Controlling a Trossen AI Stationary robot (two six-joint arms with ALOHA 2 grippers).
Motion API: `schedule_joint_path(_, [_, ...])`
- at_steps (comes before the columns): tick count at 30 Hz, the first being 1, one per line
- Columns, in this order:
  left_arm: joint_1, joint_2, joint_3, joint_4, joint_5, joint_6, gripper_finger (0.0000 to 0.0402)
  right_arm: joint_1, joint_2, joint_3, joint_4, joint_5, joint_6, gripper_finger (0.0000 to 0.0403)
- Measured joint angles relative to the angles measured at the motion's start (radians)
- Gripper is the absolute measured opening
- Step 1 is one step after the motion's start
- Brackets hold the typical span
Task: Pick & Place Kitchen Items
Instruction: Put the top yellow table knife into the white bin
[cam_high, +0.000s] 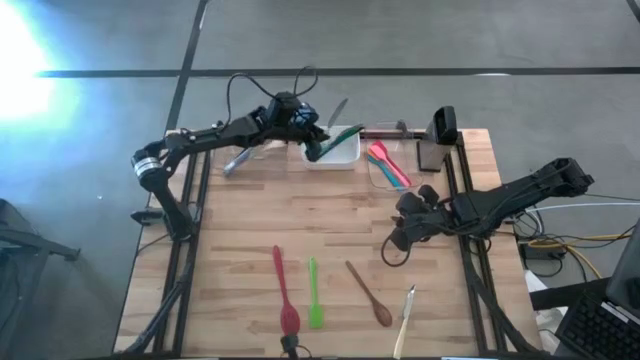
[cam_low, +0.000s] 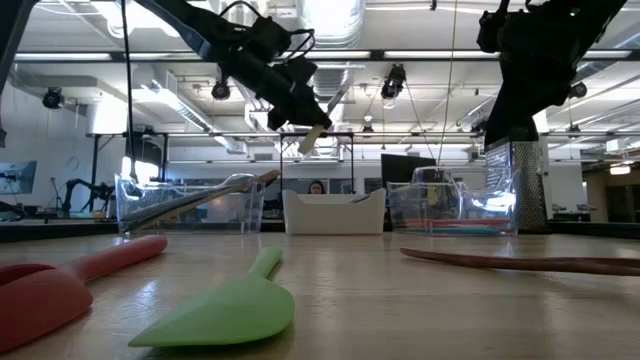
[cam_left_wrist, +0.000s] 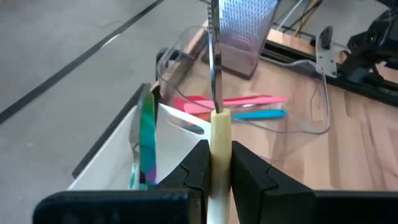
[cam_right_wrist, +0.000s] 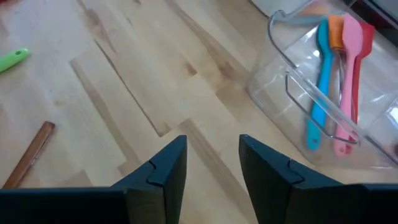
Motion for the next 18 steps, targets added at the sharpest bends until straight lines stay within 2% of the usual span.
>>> schedule_joint_path(7, [0.017,0.048,0.024,-0.019,0.002,0.027,0.0044,0.000,0.000,-0.001,0.000,0.022,0.000,0.0135])
schedule_joint_path(11, [0.020,0.130,0.132,-0.139,-0.011,0.094,0.0044,0.000,0.000,-0.001,-0.001,0.025,0.000,0.0139])
schedule_joint_path(14, [0.019,0.193,0.226,-0.257,-0.082,0.150,0.0044,0.000,0.000,-0.001,-0.001,0.044,0.002,0.0139])
schedule_joint_path(18, [0.020,0.256,0.292,-0.298,-0.102,0.184,0.0044,0.000,0.000,-0.001,0.000,0.064,0.004,0.0132])
